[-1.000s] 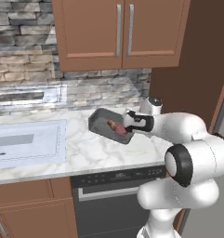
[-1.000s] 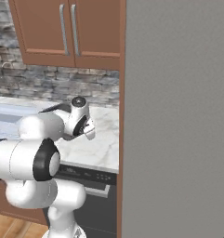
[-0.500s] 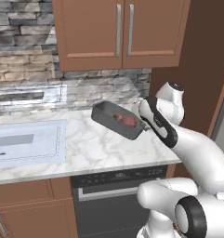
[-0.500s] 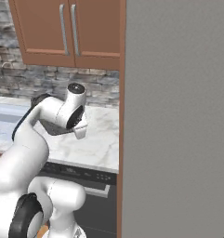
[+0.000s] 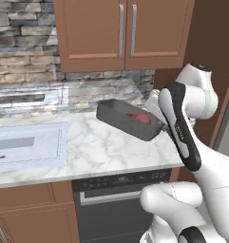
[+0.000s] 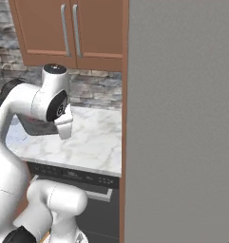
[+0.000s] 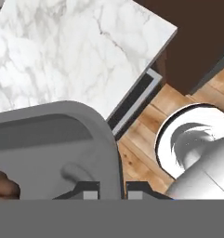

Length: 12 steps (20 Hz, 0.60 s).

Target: Take the onion and potato out of the freezer and place them in the tupperware container on the counter. Then put the tupperware containing the vegetables back in the freezer.

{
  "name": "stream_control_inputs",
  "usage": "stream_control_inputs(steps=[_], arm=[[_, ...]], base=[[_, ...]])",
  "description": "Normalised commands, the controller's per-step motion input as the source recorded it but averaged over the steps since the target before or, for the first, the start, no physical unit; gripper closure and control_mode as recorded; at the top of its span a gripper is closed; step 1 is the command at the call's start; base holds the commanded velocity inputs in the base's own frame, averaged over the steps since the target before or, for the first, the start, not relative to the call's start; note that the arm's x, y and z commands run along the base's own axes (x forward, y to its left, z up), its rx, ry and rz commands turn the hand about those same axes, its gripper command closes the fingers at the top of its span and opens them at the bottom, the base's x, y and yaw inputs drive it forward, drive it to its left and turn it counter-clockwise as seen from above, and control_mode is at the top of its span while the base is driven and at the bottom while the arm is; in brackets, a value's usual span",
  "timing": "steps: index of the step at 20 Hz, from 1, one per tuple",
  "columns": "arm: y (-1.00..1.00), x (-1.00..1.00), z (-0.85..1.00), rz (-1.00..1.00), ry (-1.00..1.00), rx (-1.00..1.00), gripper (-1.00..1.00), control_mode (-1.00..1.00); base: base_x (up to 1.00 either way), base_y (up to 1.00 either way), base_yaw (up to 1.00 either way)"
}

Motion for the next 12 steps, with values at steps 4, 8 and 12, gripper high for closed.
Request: stream_control_inputs(steps=[4, 8, 12], arm=[[0.0, -1.0, 0.65, 0.0, 0.0, -0.13, 1.0, -1.0], [0.0, -0.83, 0.5, 0.0, -0.02, -0.18, 1.0, -1.0], [-0.01, -0.53, 0.25, 0.0, -0.05, -0.17, 1.0, -1.0]], base=[[0.0, 0.0, 0.0], [0.0, 0.0, 0.0], [0.0, 0.0, 0.0]])
